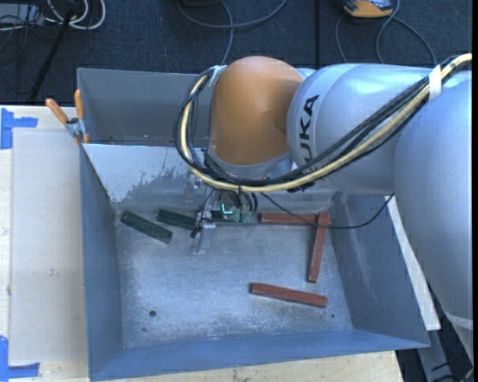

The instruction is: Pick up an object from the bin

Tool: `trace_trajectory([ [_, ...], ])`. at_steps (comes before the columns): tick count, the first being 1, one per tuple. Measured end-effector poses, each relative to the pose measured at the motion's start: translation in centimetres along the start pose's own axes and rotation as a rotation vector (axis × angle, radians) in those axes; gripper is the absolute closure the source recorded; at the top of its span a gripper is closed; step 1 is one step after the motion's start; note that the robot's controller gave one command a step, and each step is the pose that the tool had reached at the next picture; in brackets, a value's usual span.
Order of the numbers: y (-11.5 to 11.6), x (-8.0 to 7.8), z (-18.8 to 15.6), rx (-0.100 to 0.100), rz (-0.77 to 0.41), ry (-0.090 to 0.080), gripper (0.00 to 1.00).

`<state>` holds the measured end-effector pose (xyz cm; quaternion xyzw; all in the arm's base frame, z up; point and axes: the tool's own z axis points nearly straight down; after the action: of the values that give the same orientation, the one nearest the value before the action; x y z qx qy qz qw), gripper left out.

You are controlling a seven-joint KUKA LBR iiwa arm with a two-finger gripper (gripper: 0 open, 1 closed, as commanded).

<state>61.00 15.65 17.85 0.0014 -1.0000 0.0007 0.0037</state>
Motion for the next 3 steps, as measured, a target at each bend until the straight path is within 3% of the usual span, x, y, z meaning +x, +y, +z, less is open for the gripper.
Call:
trace_trajectory([
  [1,3.2,-1.3,-1.9,-0.004,0.121,-0.010,0.00],
  [2,-11.4,1.0,8.9,0.004,0.135,-0.001,0.00],
  [3,-18.6,4.1,10.7,0.001,0.178,-0.003,0.00],
])
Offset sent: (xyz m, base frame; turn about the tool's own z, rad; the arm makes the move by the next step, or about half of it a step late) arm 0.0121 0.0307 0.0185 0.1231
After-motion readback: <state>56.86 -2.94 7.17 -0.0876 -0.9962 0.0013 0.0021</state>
